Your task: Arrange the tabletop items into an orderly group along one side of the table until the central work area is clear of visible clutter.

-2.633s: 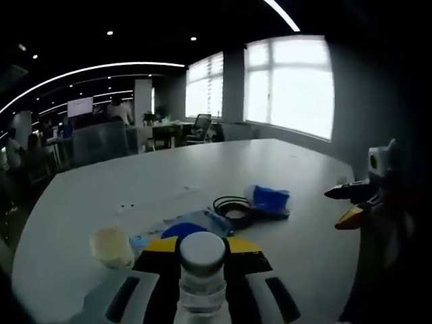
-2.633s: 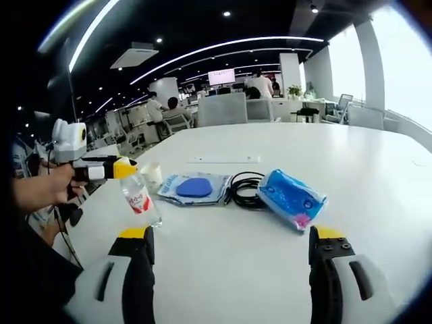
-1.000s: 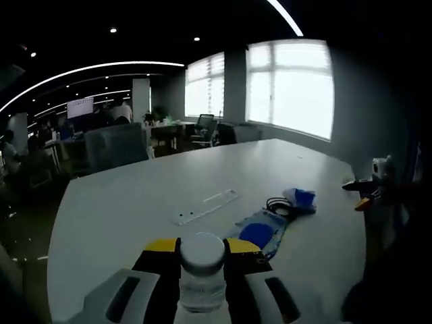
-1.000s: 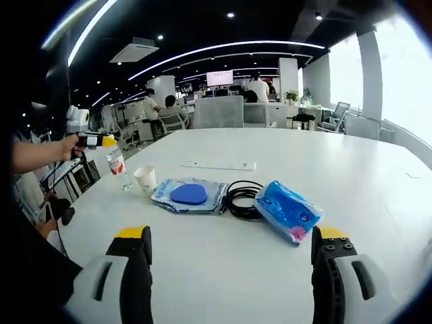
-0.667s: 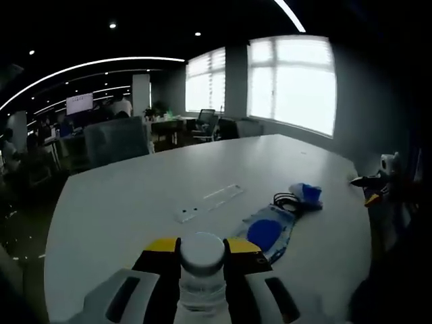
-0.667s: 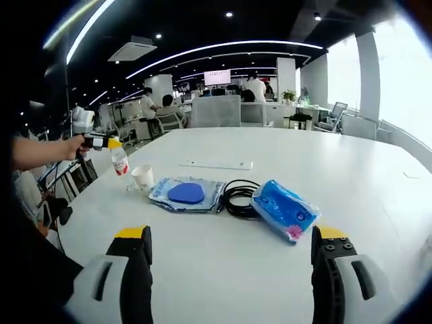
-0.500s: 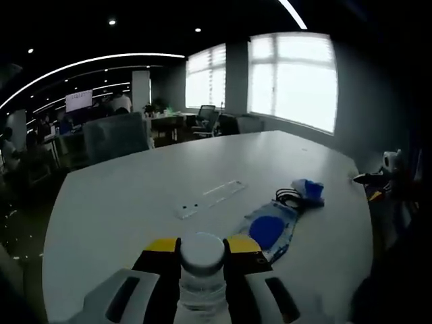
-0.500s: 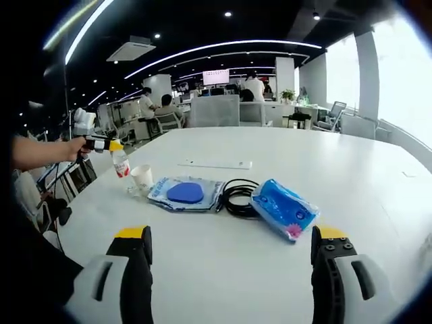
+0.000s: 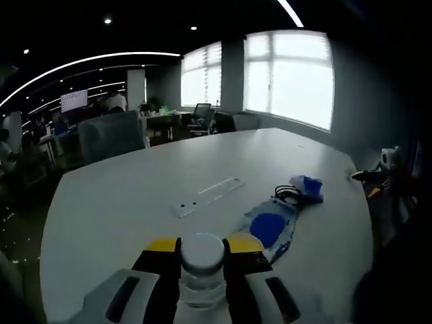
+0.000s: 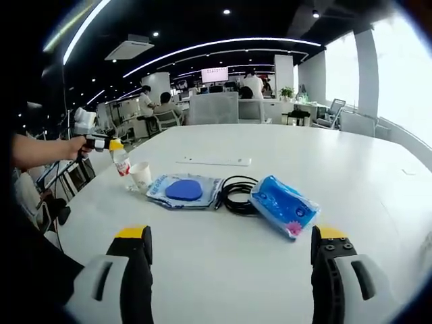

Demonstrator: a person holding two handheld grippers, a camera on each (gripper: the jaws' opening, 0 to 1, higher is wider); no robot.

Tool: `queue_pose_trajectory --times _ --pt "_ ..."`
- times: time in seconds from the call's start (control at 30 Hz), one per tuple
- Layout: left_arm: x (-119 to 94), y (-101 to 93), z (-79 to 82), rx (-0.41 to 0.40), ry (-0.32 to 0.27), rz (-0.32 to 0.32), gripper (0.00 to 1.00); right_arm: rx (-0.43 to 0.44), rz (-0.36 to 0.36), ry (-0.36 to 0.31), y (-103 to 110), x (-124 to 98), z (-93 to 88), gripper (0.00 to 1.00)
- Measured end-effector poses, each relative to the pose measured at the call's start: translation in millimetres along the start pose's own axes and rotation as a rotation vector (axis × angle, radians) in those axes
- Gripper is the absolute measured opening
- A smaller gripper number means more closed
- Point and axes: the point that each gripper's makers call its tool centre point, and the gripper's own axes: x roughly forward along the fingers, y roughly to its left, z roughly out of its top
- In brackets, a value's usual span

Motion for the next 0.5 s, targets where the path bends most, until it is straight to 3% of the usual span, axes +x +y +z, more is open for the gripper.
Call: queue_pose_trajectory --times 0.33,0.43,0.5 --pt "0.0 -0.4 0.4 0.001 -0.002 0.001 0.23 -0.014 0.017 0.005 2.7 5.7 0.2 0.94" --pt "-2.7 4.6 1.3 -0.016 -0.001 0.068 0.29 -0.014 0.020 0.008 2.9 6.2 -1.3 0.94" --pt "-7.2 3.4 4.1 -0.069 -0.036 0.133 0.32 -0.013 0.022 0.011 2.5 6.9 -3.2 0.94"
